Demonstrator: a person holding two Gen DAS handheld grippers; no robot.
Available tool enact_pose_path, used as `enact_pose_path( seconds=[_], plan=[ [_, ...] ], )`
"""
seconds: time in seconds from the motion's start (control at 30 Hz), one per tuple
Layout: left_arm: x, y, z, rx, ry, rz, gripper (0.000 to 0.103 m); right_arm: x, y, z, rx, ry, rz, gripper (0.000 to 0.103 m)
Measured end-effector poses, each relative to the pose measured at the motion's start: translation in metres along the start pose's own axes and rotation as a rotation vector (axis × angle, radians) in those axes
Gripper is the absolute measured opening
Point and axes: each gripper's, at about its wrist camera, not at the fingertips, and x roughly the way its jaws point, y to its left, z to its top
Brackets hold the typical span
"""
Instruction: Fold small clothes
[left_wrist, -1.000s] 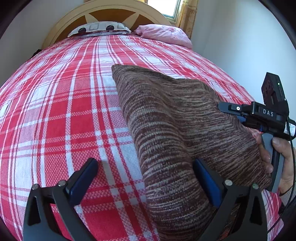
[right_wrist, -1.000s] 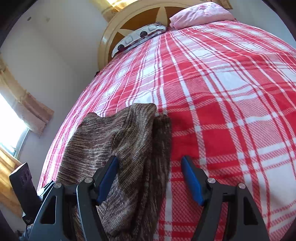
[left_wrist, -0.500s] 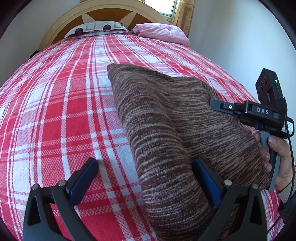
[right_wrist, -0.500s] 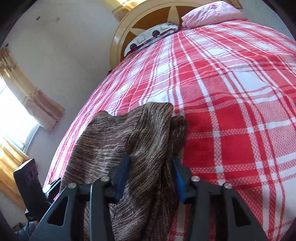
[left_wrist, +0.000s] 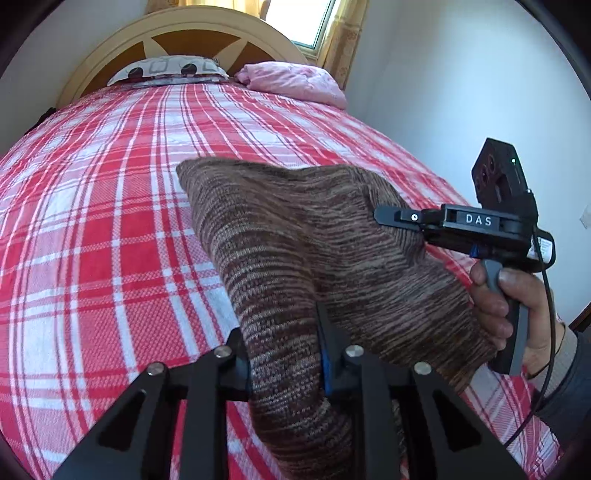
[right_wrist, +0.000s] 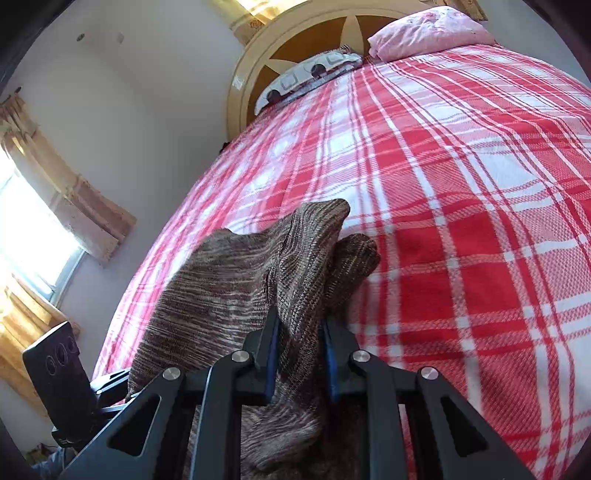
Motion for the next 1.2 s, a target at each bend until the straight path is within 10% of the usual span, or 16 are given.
enact_pose_path(
  seconds=[1.2],
  plan=[
    [-0.215, 0.055, -0.094, -0.114, -0.197, 0.171, 0.024, 0.044, 0.235, -0.085, -0.152, 0.12, 0.311, 0.016]
  ],
)
